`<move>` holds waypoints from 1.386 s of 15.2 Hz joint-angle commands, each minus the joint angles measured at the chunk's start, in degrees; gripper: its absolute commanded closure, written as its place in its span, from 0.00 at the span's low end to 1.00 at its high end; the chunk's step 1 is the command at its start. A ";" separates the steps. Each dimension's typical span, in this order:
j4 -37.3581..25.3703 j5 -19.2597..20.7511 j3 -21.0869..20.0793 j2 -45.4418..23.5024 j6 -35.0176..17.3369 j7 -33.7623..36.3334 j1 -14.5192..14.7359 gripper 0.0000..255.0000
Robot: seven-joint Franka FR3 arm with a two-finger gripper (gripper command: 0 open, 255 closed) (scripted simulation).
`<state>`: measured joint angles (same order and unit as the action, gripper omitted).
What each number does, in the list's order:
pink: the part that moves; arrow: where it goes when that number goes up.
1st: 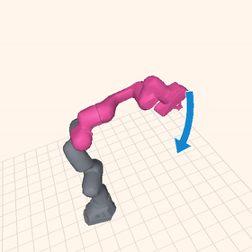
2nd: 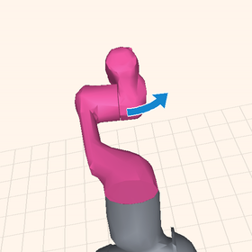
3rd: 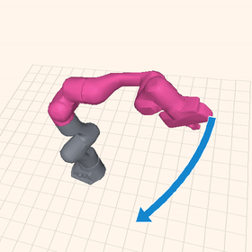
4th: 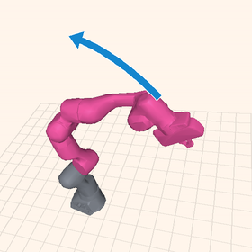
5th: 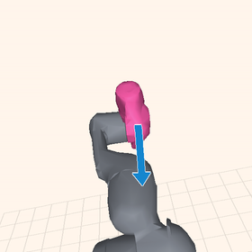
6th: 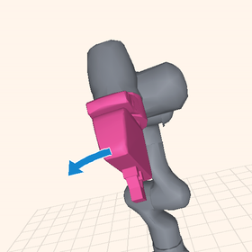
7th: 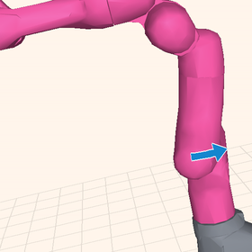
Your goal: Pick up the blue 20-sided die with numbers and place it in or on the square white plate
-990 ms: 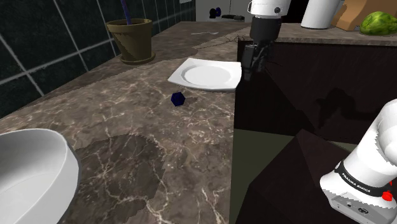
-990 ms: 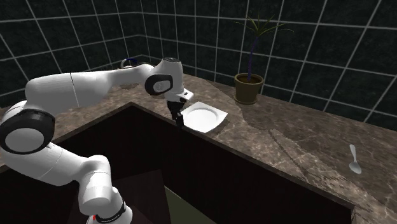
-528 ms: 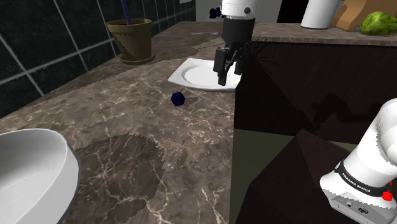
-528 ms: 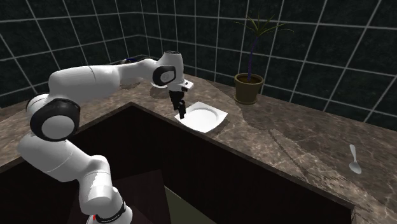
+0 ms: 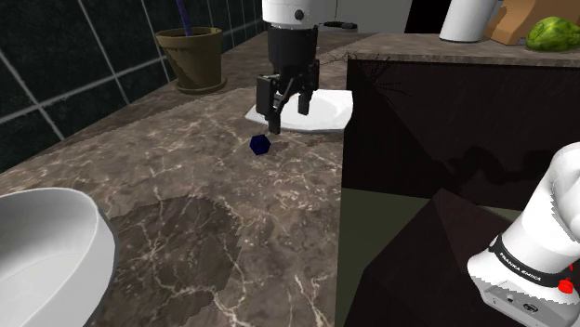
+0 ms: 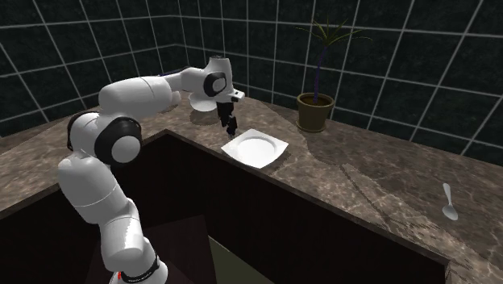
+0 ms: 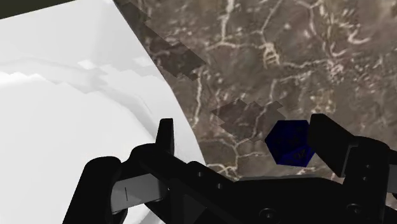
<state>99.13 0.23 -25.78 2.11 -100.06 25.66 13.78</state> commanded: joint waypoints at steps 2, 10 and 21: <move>-7.10 3.57 -2.26 -6.19 1.22 3.30 2.15 0.00; -5.51 5.19 -2.72 -8.75 -2.70 4.58 3.14 0.00; -4.35 5.22 -2.69 -8.80 -3.89 4.62 3.09 1.00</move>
<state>94.78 5.45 -28.47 -6.69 -103.95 30.27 16.87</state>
